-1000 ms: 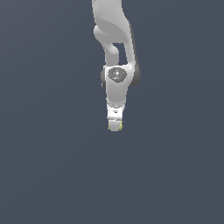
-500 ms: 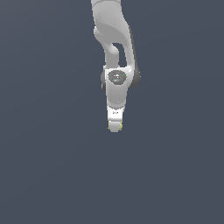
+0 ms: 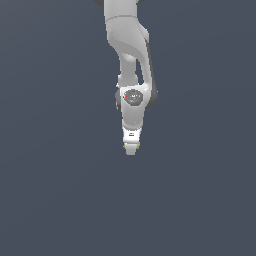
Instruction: Pick up the object and move it to a goal position.
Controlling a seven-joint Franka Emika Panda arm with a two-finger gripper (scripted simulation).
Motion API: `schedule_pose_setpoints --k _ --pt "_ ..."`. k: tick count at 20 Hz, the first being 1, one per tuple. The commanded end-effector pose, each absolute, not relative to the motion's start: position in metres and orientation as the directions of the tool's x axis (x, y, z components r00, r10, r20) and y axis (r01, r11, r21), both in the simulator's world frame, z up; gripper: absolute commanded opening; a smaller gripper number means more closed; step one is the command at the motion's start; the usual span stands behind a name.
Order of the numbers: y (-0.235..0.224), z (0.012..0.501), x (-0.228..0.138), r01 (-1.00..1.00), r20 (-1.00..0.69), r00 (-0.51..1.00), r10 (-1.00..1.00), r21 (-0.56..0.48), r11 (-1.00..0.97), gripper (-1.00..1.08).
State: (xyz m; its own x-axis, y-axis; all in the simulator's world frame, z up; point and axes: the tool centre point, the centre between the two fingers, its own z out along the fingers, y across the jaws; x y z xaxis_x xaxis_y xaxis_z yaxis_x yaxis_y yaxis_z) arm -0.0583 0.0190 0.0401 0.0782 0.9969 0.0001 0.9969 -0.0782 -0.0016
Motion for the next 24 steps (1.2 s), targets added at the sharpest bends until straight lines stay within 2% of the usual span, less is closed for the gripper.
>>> schedule_pose_setpoints --k 1,2,15,24 --pt "0.019 0.038 -0.058 0.997 0.0 0.078 0.997 0.0 -0.078 1.0" --pt "0.019 0.038 -0.058 0.997 0.0 0.078 0.997 0.0 -0.078 -1.0" --pt "0.017 0.039 -0.055 0.997 0.0 0.078 0.997 0.002 -0.078 -1.0" --pt "-0.013 0.048 -0.029 0.997 0.001 0.078 0.997 0.001 -0.078 -1.0"
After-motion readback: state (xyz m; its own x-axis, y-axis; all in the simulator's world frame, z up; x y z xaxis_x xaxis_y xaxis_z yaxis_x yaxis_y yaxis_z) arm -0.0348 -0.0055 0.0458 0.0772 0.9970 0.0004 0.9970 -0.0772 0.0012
